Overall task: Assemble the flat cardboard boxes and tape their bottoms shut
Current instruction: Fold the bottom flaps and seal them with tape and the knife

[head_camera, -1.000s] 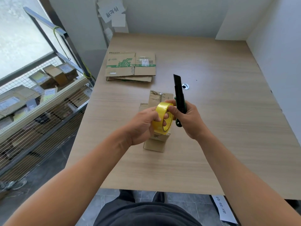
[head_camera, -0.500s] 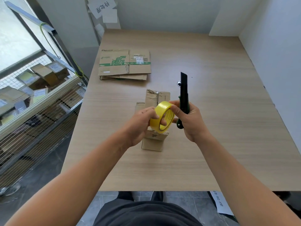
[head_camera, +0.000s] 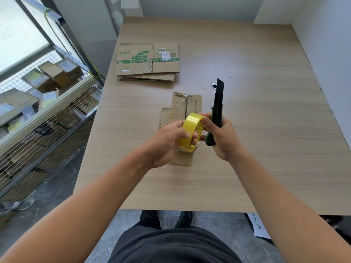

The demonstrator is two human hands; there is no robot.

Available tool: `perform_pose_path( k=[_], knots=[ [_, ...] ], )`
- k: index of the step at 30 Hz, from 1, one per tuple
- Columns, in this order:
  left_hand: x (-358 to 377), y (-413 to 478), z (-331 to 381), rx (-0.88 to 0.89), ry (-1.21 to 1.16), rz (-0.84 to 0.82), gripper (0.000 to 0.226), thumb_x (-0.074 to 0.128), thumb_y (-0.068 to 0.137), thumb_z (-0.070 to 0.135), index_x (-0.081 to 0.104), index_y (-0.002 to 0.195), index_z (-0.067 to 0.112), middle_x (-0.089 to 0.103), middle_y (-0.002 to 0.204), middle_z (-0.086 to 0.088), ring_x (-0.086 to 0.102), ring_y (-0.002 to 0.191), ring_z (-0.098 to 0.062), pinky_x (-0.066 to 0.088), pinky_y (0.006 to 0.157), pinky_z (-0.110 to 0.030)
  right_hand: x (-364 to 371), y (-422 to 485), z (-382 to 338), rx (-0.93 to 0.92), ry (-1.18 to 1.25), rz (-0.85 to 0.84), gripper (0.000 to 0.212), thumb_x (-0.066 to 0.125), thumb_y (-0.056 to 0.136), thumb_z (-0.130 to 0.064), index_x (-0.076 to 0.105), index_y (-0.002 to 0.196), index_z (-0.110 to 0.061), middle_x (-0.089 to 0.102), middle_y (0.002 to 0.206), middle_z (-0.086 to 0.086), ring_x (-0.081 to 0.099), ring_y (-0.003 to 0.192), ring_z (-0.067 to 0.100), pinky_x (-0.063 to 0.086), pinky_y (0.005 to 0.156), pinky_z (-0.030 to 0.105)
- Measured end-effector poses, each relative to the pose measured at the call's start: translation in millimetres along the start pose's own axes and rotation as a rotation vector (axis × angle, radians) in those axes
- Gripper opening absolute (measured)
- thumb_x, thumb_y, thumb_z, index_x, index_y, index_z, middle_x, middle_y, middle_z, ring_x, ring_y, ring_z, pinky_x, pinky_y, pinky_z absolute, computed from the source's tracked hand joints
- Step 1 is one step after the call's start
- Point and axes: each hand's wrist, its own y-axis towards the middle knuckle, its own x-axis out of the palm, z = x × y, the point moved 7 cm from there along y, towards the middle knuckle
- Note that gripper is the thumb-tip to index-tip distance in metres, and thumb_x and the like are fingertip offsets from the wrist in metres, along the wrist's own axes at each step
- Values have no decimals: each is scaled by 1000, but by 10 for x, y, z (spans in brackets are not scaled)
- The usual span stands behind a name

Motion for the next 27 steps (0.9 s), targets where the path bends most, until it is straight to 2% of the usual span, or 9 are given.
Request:
perform_pose_path(
  k=[2, 5, 10, 14, 20, 24, 27],
  knots=[
    [12, -6, 16, 7, 17, 29, 43, 59, 87, 12, 54, 127, -4, 61, 83, -5, 56, 76, -19, 50, 74, -30, -11, -11, 10, 4, -4, 1, 31, 75, 81, -32, 70, 107, -15, 68, 112, 14, 66, 101, 28, 54, 80, 54],
    [21, -9, 46, 14, 60, 74, 28, 61, 88, 14, 55, 112, 2, 63, 80, -4, 56, 73, -19, 51, 70, -30, -31, -34, -12, 7, -30, 14, 35, 75, 82, -31, 69, 110, -11, 69, 112, 14, 67, 102, 29, 58, 81, 54],
    [60, -29, 80, -57, 19, -6, 31, 55, 83, 4, 53, 114, 0, 61, 84, -9, 59, 76, -23, 50, 80, -35, -57, -73, -109, -8, -91, 12, 29, 74, 82, -31, 70, 104, -12, 72, 107, 7, 68, 98, 24, 59, 72, 46],
    [117, -13, 94, -104, 45, -4, 37, 47, 79, -1, 52, 115, 1, 57, 79, -10, 58, 72, -25, 52, 76, -33, -56, -79, -177, -39, -137, 3, 29, 74, 82, -29, 71, 104, -11, 68, 107, 13, 66, 97, 28, 59, 76, 54],
    [169, 7, 79, -128, 69, 19, 47, 48, 71, 2, 51, 118, 3, 54, 74, -8, 54, 68, -24, 50, 71, -31, -63, -106, -215, -40, -154, -17, 24, 74, 81, -29, 72, 100, -13, 68, 106, 13, 66, 98, 30, 60, 75, 59],
    [157, -2, 48, -122, 70, 27, 39, 47, 71, 1, 51, 109, 1, 53, 75, -8, 53, 70, -23, 49, 73, -32, -65, -116, -217, -27, -193, -17, 28, 74, 80, -30, 71, 100, -11, 67, 109, 15, 65, 98, 31, 57, 79, 66],
    [173, -15, 27, -109, 83, 25, 30, 47, 72, -1, 54, 102, 2, 53, 74, -7, 53, 70, -21, 49, 74, -31, -68, -125, -214, -13, -197, -12, 29, 75, 80, -31, 71, 100, -11, 68, 109, 14, 66, 96, 29, 59, 76, 62]
  ],
)
